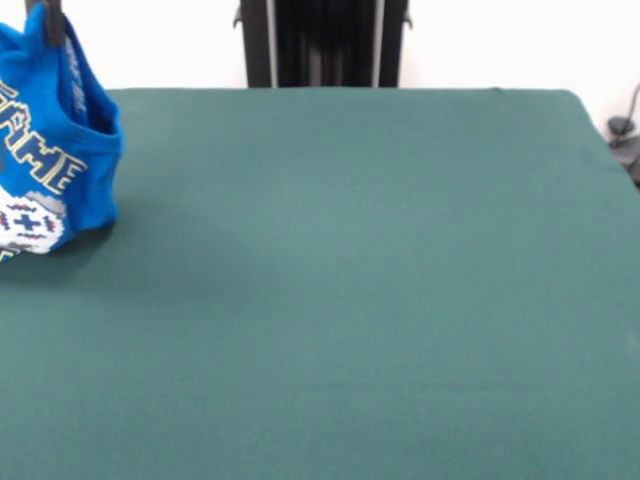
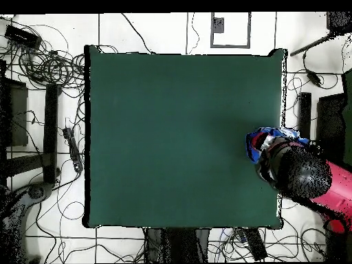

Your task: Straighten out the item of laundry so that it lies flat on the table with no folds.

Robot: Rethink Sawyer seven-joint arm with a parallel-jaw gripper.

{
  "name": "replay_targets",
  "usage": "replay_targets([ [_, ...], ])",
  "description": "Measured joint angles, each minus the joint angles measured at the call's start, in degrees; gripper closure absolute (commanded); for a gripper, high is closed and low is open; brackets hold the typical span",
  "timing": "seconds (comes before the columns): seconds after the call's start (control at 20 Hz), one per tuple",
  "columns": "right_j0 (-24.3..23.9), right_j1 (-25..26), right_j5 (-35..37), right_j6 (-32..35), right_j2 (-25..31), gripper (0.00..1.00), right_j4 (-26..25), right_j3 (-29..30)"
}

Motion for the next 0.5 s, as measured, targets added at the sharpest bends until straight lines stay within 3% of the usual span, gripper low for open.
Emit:
replay_targets([
  [0.5,5.3,0.0,-0.7,0.0,-1.8,1.00,1.4,0.8],
])
